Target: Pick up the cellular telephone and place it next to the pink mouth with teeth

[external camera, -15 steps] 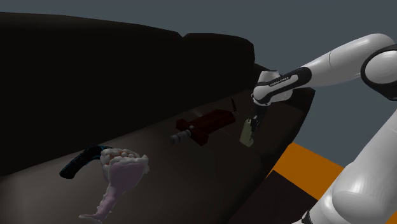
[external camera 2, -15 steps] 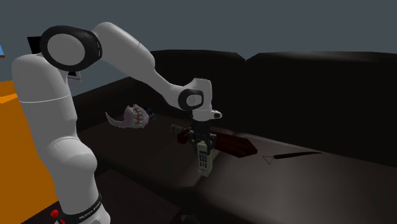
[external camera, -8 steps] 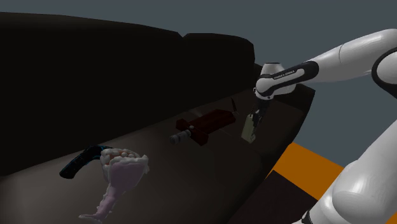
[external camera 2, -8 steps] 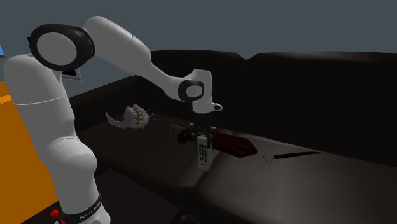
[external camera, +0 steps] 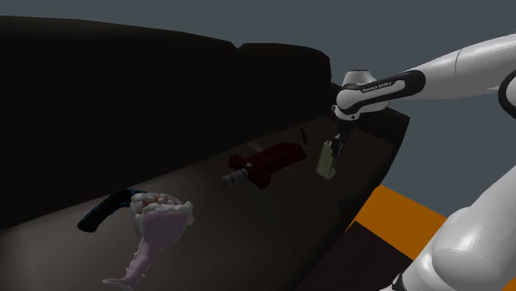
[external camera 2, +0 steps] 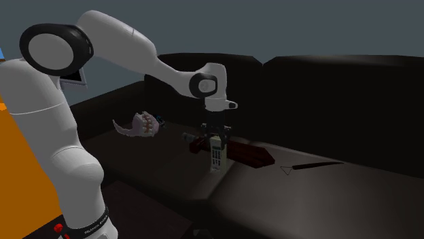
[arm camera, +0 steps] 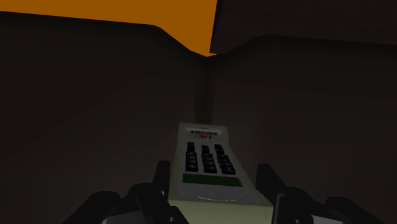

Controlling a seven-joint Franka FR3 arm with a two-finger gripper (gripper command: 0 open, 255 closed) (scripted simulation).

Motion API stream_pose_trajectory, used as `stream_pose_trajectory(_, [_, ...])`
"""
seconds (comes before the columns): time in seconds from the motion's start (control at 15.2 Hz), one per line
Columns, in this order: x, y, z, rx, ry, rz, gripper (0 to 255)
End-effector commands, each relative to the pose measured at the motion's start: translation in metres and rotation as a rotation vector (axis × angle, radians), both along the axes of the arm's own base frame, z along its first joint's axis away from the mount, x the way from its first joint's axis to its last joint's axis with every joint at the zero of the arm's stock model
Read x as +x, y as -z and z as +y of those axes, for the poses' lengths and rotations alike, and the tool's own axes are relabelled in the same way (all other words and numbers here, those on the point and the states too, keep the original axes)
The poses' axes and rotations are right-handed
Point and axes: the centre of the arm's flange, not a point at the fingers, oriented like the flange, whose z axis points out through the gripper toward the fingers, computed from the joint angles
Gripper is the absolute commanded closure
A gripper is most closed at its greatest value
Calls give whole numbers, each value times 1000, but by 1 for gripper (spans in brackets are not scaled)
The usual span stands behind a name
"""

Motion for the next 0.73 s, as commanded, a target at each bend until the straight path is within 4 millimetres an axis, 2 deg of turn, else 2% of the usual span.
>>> stream_pose_trajectory(0.0, [0, -11, -1, 0, 0, 0, 255])
stream_pose_trajectory(0.66, [0, -64, -1, 0, 0, 0, 255])
